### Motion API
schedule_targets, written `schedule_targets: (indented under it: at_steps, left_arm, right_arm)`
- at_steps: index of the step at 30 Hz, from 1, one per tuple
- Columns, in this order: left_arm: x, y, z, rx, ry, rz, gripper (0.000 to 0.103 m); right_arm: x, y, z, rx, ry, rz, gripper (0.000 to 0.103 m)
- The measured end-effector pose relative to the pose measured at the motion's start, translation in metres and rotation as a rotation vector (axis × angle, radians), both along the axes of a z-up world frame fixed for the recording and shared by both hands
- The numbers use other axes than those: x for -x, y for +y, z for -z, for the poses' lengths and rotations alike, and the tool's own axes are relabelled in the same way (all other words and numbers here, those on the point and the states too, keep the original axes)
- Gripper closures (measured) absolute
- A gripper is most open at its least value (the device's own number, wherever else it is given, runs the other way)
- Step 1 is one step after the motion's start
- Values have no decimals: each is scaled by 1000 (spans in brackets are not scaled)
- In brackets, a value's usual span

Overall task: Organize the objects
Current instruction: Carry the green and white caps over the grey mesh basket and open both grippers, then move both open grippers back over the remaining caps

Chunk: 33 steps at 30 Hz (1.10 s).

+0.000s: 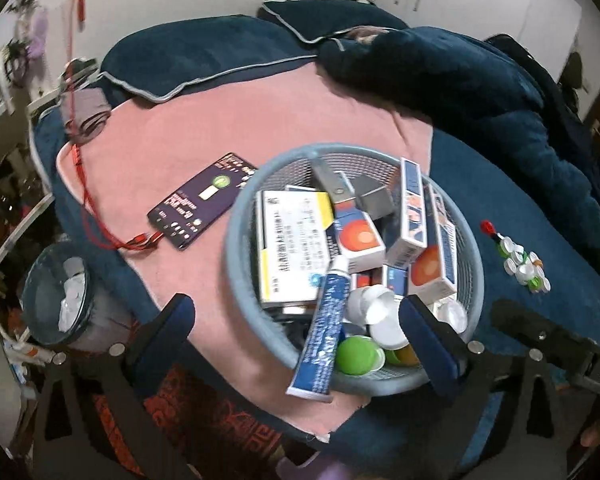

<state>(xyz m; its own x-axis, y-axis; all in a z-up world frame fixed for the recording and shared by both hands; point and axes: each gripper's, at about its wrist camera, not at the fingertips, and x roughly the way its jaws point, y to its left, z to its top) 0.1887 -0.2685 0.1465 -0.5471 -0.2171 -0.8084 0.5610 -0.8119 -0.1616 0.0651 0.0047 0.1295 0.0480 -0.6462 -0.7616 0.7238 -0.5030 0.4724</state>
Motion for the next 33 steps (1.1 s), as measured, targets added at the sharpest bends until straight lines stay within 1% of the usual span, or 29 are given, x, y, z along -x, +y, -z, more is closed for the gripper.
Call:
schedule_targets:
  at_steps: [4, 9, 14, 24, 27, 29, 33]
  left_arm:
    - [-2, -1, 1, -5, -6, -16, 1]
    - [0, 7, -2, 9, -10, -3, 1]
    - [3, 14, -2, 22, -21, 11, 1]
    - [10, 24, -4, 30, -31, 22, 1]
    - [12, 29, -4, 44, -40, 28, 1]
    - [14, 31, -4, 56, -47, 34, 1]
    - [18, 38, -5, 69, -53, 46, 1]
  right_arm:
    - [10, 7, 5, -20, -18, 43, 7]
    - [22, 18, 6, -35, -20, 94, 7]
    - [29, 28, 9, -51, -26, 119, 3]
    - [35, 41, 7, -59, -21, 138, 3]
    - [37, 44, 8, -77, -6, 146, 3]
    - [39, 47, 9, -92, 11, 154, 0]
    - [42, 54, 9, -111, 35, 166, 0]
